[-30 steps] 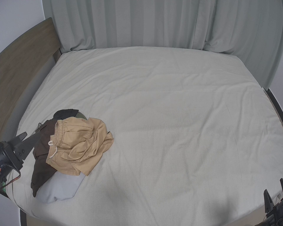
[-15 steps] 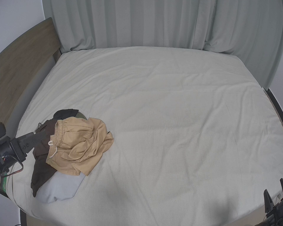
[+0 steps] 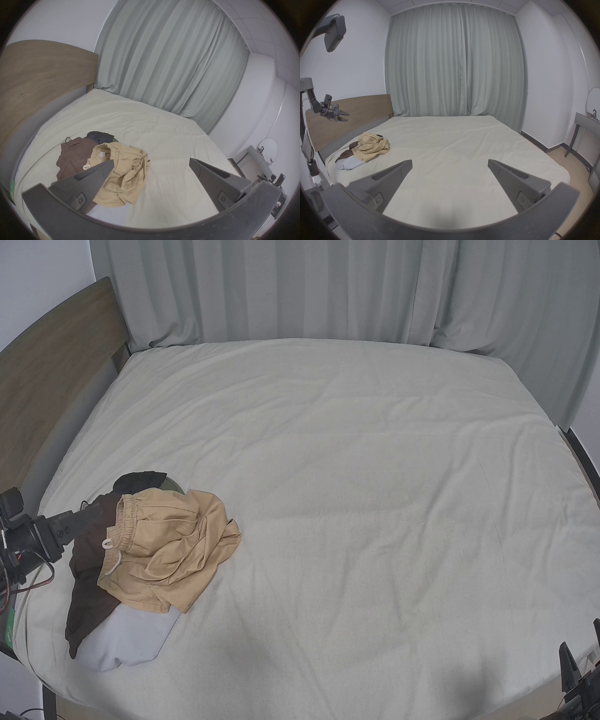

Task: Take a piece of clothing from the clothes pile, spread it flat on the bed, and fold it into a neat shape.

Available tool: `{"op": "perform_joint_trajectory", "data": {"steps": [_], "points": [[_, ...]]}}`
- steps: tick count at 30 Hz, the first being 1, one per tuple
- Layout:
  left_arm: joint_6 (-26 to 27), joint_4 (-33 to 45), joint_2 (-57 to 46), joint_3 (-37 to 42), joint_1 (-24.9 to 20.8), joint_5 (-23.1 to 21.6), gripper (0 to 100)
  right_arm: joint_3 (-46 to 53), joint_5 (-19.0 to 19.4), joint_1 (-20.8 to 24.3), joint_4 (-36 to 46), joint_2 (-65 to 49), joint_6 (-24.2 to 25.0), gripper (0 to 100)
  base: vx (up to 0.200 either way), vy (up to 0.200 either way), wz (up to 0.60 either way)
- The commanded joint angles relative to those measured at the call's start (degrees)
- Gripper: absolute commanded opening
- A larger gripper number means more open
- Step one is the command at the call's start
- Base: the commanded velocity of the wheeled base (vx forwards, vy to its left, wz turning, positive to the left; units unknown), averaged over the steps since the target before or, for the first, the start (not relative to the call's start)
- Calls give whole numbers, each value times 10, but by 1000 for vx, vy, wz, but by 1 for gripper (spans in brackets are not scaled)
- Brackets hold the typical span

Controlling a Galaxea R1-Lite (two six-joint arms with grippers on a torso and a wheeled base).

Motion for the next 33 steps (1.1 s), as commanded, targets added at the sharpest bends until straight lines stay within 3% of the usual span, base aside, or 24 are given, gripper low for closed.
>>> {"op": "perform_joint_trajectory", "data": {"steps": [1, 33], "points": [[13, -15, 48, -2, 11, -1, 100, 10, 0, 0, 0, -9, 0, 100, 0, 0, 0], [17, -100, 186, -22, 38, -51, 100, 10, 0, -1, 0, -9, 0, 100, 0, 0, 0]]}}
